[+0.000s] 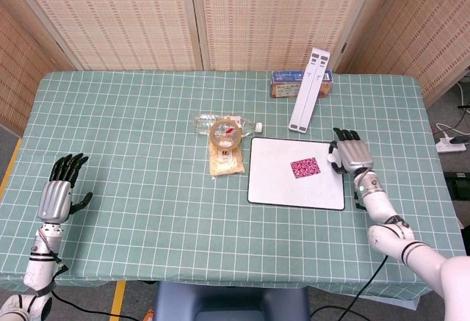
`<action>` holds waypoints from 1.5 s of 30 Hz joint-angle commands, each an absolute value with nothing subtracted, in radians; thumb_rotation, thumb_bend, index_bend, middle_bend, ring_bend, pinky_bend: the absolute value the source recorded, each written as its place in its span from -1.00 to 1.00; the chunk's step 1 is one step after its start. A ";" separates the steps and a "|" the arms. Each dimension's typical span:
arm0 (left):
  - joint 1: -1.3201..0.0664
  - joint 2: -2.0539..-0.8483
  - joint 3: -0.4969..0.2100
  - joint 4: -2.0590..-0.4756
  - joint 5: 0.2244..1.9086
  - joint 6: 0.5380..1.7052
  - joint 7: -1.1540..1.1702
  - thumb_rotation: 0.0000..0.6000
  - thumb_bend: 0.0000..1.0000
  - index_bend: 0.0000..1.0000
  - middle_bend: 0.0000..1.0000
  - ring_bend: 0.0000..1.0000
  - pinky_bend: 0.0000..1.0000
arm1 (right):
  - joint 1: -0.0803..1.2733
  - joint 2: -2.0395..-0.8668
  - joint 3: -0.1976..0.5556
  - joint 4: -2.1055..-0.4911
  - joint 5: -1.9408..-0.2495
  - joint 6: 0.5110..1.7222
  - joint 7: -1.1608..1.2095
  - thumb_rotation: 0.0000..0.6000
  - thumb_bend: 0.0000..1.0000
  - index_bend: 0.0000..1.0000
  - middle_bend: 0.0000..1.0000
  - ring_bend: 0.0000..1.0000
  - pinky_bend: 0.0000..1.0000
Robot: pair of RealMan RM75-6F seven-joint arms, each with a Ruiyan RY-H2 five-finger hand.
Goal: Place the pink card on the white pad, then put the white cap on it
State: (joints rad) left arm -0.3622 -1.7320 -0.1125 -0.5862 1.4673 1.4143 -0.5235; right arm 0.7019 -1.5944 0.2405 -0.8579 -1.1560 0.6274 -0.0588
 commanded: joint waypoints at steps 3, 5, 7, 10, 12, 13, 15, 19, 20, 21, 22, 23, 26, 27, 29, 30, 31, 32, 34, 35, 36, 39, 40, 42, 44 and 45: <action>-0.362 -1.730 -0.114 -0.589 1.468 1.419 -0.527 1.00 -0.53 -0.74 -0.86 -1.00 -1.00 | 0.721 -1.597 0.240 -0.938 -1.113 0.661 -0.155 1.00 -0.19 -0.02 -1.00 -1.00 -1.00; -0.361 -1.729 -0.114 -0.589 1.468 1.421 -0.529 1.00 -0.53 -0.74 -0.86 -1.00 -1.00 | 0.727 -1.604 0.238 -0.950 -1.093 0.660 -0.181 1.00 -0.19 -0.02 -1.00 -1.00 -1.00; -0.361 -1.729 -0.114 -0.589 1.469 1.422 -0.530 1.00 -0.53 -0.74 -0.86 -1.00 -1.00 | 0.732 -1.608 0.236 -0.958 -1.078 0.657 -0.200 1.00 -0.19 -0.02 -1.00 -1.00 -1.00; -0.361 -1.729 -0.114 -0.590 1.470 1.426 -0.530 1.00 -0.53 -0.74 -0.86 -1.00 -1.00 | 0.739 -1.615 0.231 -0.965 -1.057 0.652 -0.221 1.00 -0.19 -0.02 -1.00 -1.00 -1.00; -0.361 -1.730 -0.115 -0.590 1.469 1.426 -0.529 1.00 -0.53 -0.74 -0.86 -1.00 -1.00 | 0.743 -1.620 0.227 -0.966 -1.046 0.651 -0.232 1.00 -0.19 -0.02 -1.00 -1.00 -1.00; -0.361 -1.729 -0.115 -0.590 1.469 1.425 -0.530 1.00 -0.53 -0.74 -0.86 -1.00 -1.00 | 0.744 -1.623 0.225 -0.965 -1.042 0.650 -0.236 1.00 -0.19 -0.02 -1.00 -1.00 -1.00; -0.362 -1.729 -0.115 -0.589 1.468 1.424 -0.530 1.00 -0.53 -0.74 -0.86 -1.00 -1.00 | 0.748 -1.629 0.222 -0.964 -1.034 0.650 -0.243 1.00 -0.19 -0.02 -1.00 -1.00 -1.00; -0.362 -1.729 -0.116 -0.589 1.467 1.424 -0.531 1.00 -0.53 -0.74 -0.86 -1.00 -1.00 | 0.754 -1.633 0.218 -0.967 -1.025 0.652 -0.251 1.00 -0.19 -0.02 -1.00 -1.00 -1.00; -0.362 -1.729 -0.117 -0.589 1.467 1.425 -0.532 1.00 -0.53 -0.74 -0.86 -1.00 -1.00 | 0.755 -1.634 0.216 -0.967 -1.023 0.652 -0.252 1.00 -0.19 -0.02 -1.00 -1.00 -1.00; -0.361 -1.729 -0.117 -0.589 1.467 1.425 -0.533 1.00 -0.53 -0.74 -0.86 -1.00 -1.00 | 0.756 -1.634 0.215 -0.968 -1.021 0.652 -0.253 1.00 -0.19 -0.03 -1.00 -1.00 -1.00; -0.361 -1.729 -0.117 -0.589 1.466 1.425 -0.534 1.00 -0.53 -0.74 -0.86 -1.00 -1.00 | 0.757 -1.634 0.214 -0.968 -1.019 0.650 -0.254 1.00 -0.19 -0.05 -1.00 -1.00 -1.00; -0.361 -1.729 -0.118 -0.589 1.466 1.424 -0.535 1.00 -0.53 -0.74 -0.86 -1.00 -1.00 | 0.759 -1.633 0.212 -0.968 -1.016 0.648 -0.255 1.00 -0.19 -0.07 -1.00 -1.00 -1.00; -0.362 -1.729 -0.118 -0.589 1.466 1.423 -0.537 1.00 -0.53 -0.74 -0.86 -1.00 -1.00 | 0.761 -1.631 0.209 -0.968 -1.005 0.646 -0.261 1.00 -0.24 -0.17 -1.00 -1.00 -1.00; -0.362 -1.729 -0.118 -0.589 1.466 1.423 -0.537 1.00 -0.53 -0.74 -0.86 -1.00 -1.00 | 0.762 -1.631 0.208 -0.968 -1.002 0.646 -0.263 1.00 -0.29 -0.20 -1.00 -1.00 -1.00; -0.363 -1.729 -0.118 -0.588 1.465 1.422 -0.537 1.00 -0.53 -0.74 -0.86 -1.00 -1.00 | 0.764 -1.630 0.207 -0.968 -0.995 0.643 -0.266 1.00 -0.50 -0.28 -1.00 -1.00 -1.00; -0.363 -1.730 -0.119 -0.588 1.465 1.422 -0.537 1.00 -0.53 -0.74 -0.85 -1.00 -1.00 | 0.765 -1.629 0.206 -0.968 -0.994 0.643 -0.267 1.00 -0.58 -0.32 -1.00 -1.00 -1.00; -0.363 -1.729 -0.119 -0.588 1.465 1.422 -0.538 1.00 -0.53 -0.74 -0.86 -1.00 -1.00 | 0.765 -1.628 0.205 -0.970 -0.992 0.644 -0.268 1.00 -0.64 -0.35 -1.00 -1.00 -1.00; -0.363 -1.729 -0.120 -0.588 1.464 1.421 -0.539 1.00 -0.53 -0.74 -0.86 -1.00 -1.00 | 0.765 -1.628 0.204 -0.971 -0.990 0.645 -0.268 1.00 -0.69 -0.38 -1.00 -1.00 -1.00; -0.363 -1.729 -0.119 -0.588 1.464 1.421 -0.539 1.00 -0.53 -0.74 -0.86 -1.00 -1.00 | 0.766 -1.626 0.203 -0.974 -0.988 0.648 -0.267 1.00 -0.72 -0.39 -1.00 -1.00 -1.00; -0.363 -1.730 -0.119 -0.588 1.464 1.421 -0.539 1.00 -0.53 -0.74 -0.86 -1.00 -1.00 | 0.765 -1.624 0.202 -0.976 -0.988 0.651 -0.267 1.00 -0.73 -0.39 -1.00 -1.00 -1.00; -0.363 -1.730 -0.119 -0.587 1.465 1.422 -0.539 1.00 -0.53 -0.74 -0.86 -1.00 -1.00 | 0.764 -1.621 0.202 -0.980 -0.989 0.654 -0.267 1.00 -0.74 -0.40 -1.00 -1.00 -1.00; -0.362 -1.730 -0.120 -0.585 1.464 1.422 -0.542 1.00 -0.53 -0.74 -0.86 -1.00 -1.00 | 0.755 -1.599 0.203 -1.006 -0.993 0.682 -0.265 1.00 -0.74 -0.39 -1.00 -1.00 -1.00; -0.362 -1.730 -0.120 -0.584 1.464 1.422 -0.543 1.00 -0.53 -0.74 -0.86 -1.00 -1.00 | 0.749 -1.587 0.204 -1.020 -0.996 0.697 -0.264 1.00 -0.74 -0.39 -1.00 -1.00 -1.00; -0.362 -1.730 -0.119 -0.582 1.464 1.421 -0.545 1.00 -0.53 -0.74 -0.86 -1.00 -1.00 | 0.727 -1.548 0.206 -1.056 -1.004 0.741 -0.260 1.00 -0.74 -0.38 -1.00 -1.00 -1.00; -0.363 -1.730 -0.119 -0.580 1.465 1.421 -0.547 1.00 -0.53 -0.74 -0.86 -1.00 -1.00 | 0.686 -1.504 0.205 -1.087 -1.010 0.809 -0.254 1.00 -0.74 -0.37 -1.00 -1.00 -1.00; -0.363 -1.731 -0.119 -0.579 1.465 1.421 -0.548 1.00 -0.53 -0.74 -0.86 -1.00 -1.00 | 0.664 -1.488 0.204 -1.093 -1.014 0.845 -0.250 1.00 -0.74 -0.37 -1.00 -1.00 -1.00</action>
